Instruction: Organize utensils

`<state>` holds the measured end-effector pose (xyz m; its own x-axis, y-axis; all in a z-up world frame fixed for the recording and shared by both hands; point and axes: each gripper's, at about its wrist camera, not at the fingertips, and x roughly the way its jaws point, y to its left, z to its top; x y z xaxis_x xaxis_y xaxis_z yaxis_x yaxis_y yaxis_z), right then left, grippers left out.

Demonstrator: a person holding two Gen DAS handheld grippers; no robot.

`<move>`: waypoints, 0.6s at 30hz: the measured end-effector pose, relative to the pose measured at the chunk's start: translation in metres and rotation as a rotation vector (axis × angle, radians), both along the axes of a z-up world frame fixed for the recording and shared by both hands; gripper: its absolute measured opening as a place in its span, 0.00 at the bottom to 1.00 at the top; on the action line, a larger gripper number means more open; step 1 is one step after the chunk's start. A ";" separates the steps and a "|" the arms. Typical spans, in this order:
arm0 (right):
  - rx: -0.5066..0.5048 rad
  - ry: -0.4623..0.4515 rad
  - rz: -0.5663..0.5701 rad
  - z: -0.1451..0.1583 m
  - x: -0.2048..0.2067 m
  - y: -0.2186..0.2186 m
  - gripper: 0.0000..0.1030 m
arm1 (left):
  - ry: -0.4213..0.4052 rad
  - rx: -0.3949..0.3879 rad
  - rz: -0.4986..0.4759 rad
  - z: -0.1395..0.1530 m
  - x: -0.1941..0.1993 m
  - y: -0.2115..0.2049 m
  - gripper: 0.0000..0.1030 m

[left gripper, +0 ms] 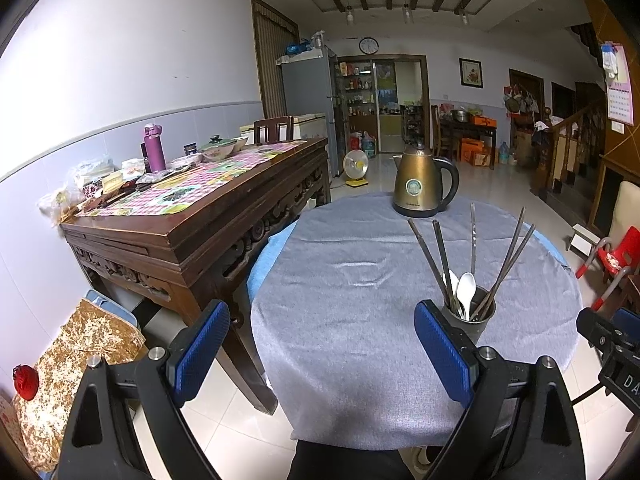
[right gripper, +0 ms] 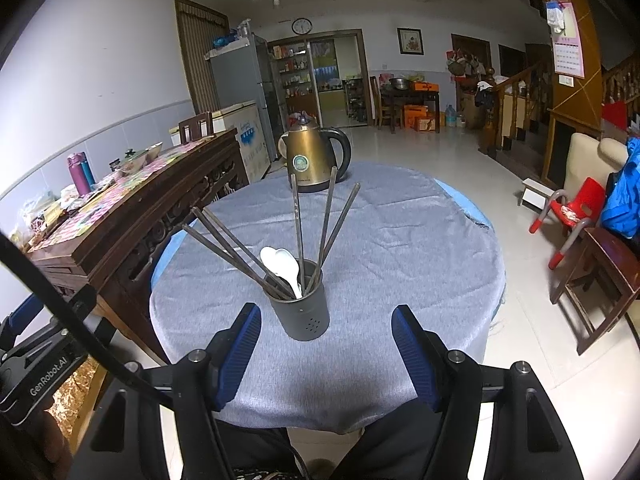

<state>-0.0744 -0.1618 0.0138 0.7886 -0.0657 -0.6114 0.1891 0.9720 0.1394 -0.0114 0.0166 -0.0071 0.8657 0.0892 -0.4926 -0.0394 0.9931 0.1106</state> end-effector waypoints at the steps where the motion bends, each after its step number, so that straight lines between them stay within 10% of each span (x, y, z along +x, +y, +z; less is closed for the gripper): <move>1: -0.002 -0.001 0.001 0.000 0.000 0.001 0.69 | -0.001 -0.001 0.001 0.000 0.000 0.000 0.91; 18: -0.014 0.017 0.009 -0.002 0.001 0.007 0.69 | 0.000 -0.007 0.013 0.000 -0.002 0.004 0.91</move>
<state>-0.0736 -0.1548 0.0116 0.7787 -0.0669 -0.6238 0.1822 0.9755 0.1229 -0.0136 0.0207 -0.0069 0.8645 0.0976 -0.4931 -0.0527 0.9932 0.1042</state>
